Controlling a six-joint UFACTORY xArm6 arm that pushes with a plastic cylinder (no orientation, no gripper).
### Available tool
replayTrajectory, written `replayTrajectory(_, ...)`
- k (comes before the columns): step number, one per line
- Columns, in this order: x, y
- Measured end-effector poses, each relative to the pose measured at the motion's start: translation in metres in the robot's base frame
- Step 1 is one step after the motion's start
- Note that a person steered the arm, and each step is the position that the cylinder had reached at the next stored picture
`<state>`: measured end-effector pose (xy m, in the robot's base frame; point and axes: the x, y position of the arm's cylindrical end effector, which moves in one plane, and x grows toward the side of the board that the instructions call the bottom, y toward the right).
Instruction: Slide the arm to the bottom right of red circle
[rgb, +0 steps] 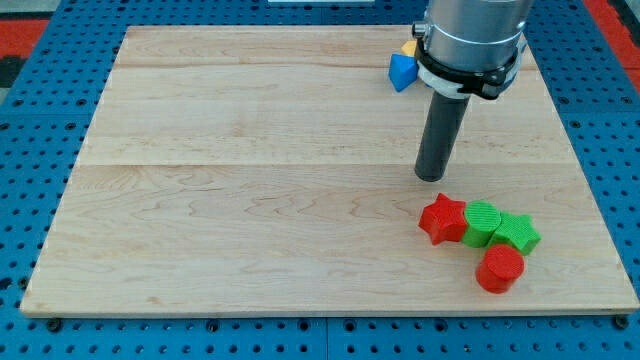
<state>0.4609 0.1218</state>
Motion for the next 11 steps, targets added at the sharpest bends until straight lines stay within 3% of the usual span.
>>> replayTrajectory(1, 0.0, 0.007)
replayTrajectory(2, -0.031, 0.077)
replayTrajectory(4, -0.051, 0.09)
replayTrajectory(5, -0.035, 0.132)
replayTrajectory(7, 0.074, 0.159)
replayTrajectory(8, 0.142, 0.147)
replayTrajectory(9, 0.152, 0.071)
replayTrajectory(10, 0.134, 0.032)
replayTrajectory(11, 0.1, 0.03)
